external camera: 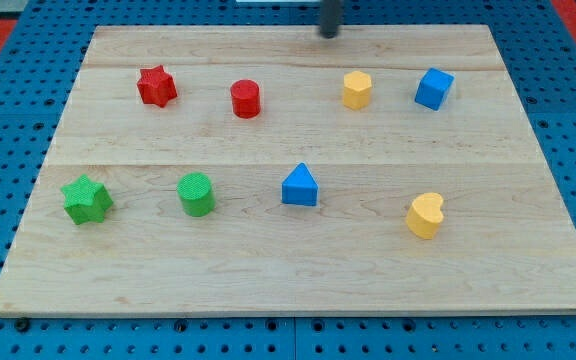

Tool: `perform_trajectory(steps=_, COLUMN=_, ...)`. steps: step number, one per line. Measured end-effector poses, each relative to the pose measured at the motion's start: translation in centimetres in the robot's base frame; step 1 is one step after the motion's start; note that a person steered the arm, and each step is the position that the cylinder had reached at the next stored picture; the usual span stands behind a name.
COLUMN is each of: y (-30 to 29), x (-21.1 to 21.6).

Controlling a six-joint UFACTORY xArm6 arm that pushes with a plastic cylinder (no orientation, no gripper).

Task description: Slide the red circle diagonally to the red star

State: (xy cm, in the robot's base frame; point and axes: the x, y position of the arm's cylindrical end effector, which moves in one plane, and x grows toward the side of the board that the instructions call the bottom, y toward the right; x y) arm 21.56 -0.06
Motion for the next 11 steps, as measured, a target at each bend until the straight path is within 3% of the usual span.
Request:
perform_trajectory(steps=1, y=-3.8, x=2.2)
perform_trajectory(steps=3, y=-3.8, x=6.7)
perform_trajectory(steps=4, y=-3.8, x=11.7)
perform_trajectory(steps=5, y=-3.8, x=12.5)
perform_trajectory(steps=6, y=-4.7, x=9.3)
perform_trajectory(steps=8, y=-5.2, x=16.7)
perform_trajectory(steps=9, y=-5.2, x=13.6)
perform_trajectory(steps=11, y=-2.5, x=3.2)
